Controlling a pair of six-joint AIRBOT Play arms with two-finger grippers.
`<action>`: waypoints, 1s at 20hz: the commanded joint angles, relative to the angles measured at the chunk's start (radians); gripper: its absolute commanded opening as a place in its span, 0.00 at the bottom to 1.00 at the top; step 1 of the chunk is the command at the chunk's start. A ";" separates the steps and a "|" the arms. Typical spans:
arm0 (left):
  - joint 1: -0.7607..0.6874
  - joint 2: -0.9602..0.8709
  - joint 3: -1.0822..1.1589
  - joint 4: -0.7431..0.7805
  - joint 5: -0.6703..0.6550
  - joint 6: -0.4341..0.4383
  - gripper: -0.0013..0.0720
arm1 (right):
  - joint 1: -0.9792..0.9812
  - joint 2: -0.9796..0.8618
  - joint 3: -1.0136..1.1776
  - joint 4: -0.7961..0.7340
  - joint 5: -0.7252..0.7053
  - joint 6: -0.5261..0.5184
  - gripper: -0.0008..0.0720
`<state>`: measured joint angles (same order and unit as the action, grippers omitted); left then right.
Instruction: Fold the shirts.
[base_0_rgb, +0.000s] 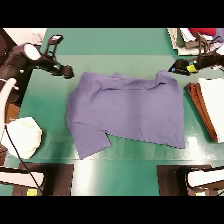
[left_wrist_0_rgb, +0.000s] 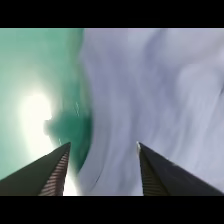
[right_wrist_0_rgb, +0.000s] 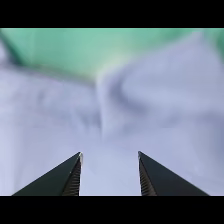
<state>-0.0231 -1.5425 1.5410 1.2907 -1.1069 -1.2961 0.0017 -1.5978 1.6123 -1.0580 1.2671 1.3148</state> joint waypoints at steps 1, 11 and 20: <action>0.129 0.042 -0.019 -0.072 -0.227 0.008 0.69 | -0.066 0.159 -0.169 0.020 0.115 -0.056 0.57; 0.308 0.280 -0.630 -0.274 -0.162 0.074 0.69 | -0.213 0.539 -0.643 0.183 0.142 -0.104 0.57; 0.305 0.279 -0.850 -0.421 -0.027 0.179 0.69 | -0.214 0.654 -0.654 0.194 0.147 -0.104 0.57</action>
<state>0.2806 -1.2659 0.7441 0.9150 -1.1759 -1.1370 -0.2104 -0.9764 0.9627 -0.8673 1.4124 1.2114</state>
